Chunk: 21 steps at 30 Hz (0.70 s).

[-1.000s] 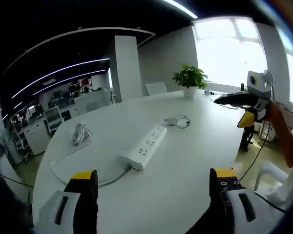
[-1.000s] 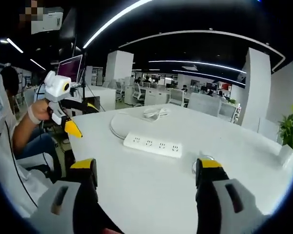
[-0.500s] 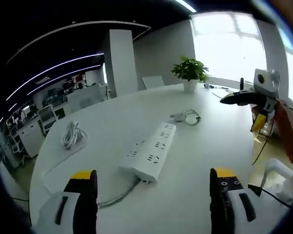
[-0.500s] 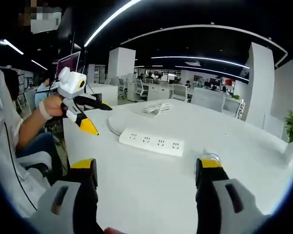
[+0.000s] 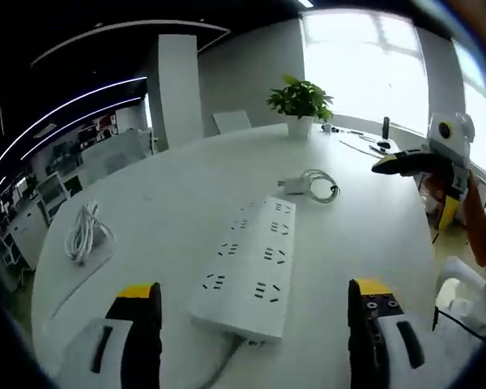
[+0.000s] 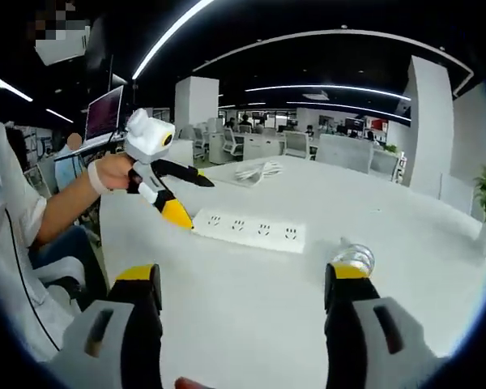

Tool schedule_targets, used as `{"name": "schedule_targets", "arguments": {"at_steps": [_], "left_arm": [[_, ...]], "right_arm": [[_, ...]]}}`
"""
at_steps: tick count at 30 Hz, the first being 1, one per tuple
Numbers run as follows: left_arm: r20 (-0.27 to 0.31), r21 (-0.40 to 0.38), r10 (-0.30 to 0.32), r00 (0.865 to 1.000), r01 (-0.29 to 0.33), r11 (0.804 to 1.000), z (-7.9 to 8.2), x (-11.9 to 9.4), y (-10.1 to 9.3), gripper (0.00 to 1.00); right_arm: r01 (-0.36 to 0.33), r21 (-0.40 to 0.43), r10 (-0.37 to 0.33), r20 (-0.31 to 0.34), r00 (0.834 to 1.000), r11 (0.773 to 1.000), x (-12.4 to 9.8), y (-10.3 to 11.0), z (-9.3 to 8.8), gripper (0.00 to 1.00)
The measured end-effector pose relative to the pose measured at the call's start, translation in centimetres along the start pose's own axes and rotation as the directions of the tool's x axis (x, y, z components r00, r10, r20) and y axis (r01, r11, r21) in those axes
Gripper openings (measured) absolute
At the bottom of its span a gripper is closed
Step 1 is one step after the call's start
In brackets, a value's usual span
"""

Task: Straighten the power strip on the desk, plug the charger into it

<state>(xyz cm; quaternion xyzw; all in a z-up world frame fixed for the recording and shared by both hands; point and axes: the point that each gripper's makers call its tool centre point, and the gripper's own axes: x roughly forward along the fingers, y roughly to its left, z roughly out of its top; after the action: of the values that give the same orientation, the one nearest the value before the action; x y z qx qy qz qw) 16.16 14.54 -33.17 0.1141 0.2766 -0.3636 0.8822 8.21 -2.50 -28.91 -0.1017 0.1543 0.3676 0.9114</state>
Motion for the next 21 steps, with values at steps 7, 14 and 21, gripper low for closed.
{"name": "schedule_targets", "arguments": {"at_steps": [7, 14, 21], "left_arm": [[-0.055, 0.013, -0.076, 0.996, 0.077, 0.997, 0.0, 2.4, 0.3, 0.93], [-0.148, 0.059, -0.095, 0.984, 0.105, 0.993, -1.0, 4.4, 0.9, 0.92], [-0.206, 0.063, -0.14, 0.969, 0.156, 0.986, -1.8, 5.4, 0.8, 0.79]], "right_arm": [[-0.01, 0.018, 0.01, -0.012, 1.0, 1.0, 0.4, 0.1, -0.8, 0.82], [-0.016, 0.037, 0.017, -0.022, 1.0, 0.999, 0.9, -0.1, -1.5, 0.82], [-0.018, 0.047, 0.019, -0.026, 0.999, 0.999, 1.1, -0.1, -1.8, 0.82]]}}
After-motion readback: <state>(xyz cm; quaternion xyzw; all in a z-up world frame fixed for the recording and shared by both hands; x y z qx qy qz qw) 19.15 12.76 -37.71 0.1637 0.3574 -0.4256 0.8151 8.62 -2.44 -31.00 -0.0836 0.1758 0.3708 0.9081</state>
